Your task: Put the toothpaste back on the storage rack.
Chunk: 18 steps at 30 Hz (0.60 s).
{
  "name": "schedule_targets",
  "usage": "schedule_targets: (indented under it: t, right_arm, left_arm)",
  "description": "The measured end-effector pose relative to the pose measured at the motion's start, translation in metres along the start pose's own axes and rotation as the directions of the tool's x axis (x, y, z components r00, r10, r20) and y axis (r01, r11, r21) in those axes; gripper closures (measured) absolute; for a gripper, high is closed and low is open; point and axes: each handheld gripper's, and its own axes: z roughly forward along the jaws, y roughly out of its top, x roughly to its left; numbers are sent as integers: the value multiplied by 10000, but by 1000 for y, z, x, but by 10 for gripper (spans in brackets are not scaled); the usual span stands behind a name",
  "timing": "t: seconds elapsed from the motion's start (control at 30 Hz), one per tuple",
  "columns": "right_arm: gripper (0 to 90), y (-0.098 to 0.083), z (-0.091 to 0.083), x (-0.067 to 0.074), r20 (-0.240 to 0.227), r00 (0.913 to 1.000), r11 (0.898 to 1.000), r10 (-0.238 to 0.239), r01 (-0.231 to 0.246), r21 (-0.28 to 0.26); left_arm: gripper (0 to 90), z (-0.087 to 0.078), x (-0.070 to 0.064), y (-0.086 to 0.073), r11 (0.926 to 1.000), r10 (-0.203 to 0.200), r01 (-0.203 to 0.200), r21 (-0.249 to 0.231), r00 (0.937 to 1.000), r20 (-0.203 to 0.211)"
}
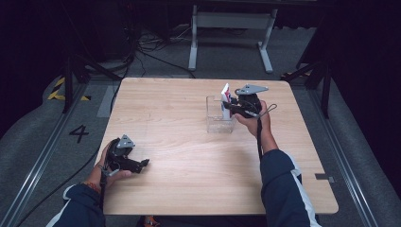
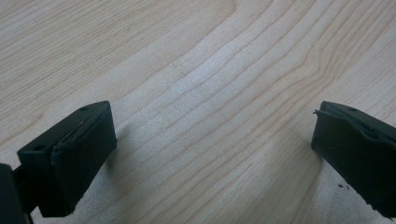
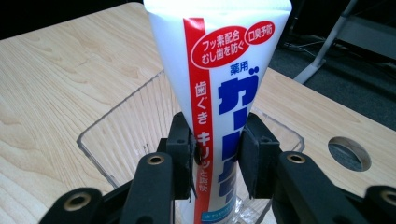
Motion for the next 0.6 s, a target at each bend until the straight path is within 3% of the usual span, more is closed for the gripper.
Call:
schedule_targets:
  t: [0.6]
  right_arm:
    - [683, -11, 3, 1, -197, 9998, 9989, -67, 76, 470]
  left_arm:
    - [5, 0, -1, 0, 10000, -99, 99, 10, 9999, 39]
